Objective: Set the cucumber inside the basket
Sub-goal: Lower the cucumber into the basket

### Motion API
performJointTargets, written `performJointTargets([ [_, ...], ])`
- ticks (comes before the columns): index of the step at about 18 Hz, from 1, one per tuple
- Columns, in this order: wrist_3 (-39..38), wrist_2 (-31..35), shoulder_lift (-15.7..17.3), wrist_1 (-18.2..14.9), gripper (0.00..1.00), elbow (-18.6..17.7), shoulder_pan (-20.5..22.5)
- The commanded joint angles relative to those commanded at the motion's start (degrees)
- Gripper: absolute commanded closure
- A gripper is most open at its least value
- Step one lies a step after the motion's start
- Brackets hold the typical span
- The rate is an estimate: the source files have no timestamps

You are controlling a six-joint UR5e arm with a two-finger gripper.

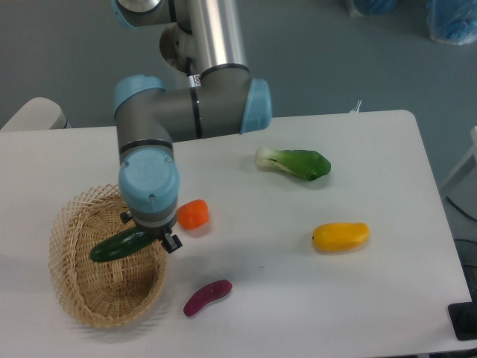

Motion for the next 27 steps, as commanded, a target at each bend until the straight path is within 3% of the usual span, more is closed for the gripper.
performJointTargets([
  [6,-0.3,0.2,0.5,2.3,0.78,-4.1,-1.8],
  [12,-1.1,0.1,-0.1,6.2,0.72,-5.5,-3.0],
  [15,-0.3,-0.3,0.2,7.0,0.54,-5.4,-3.0],
  [17,-0.4,-0.5,0.3,7.0,0.24,-5.3,-3.0],
  [18,-1.0,-0.7,0.1,7.2,0.04,-5.3,-3.4],
  [21,-2.6,-0.8,-1.1,9.7,0.00,-3.7,-5.4],
  [27,-1.4,-0.8,-0.7,8.0,0.00,-1.2,-5.8],
])
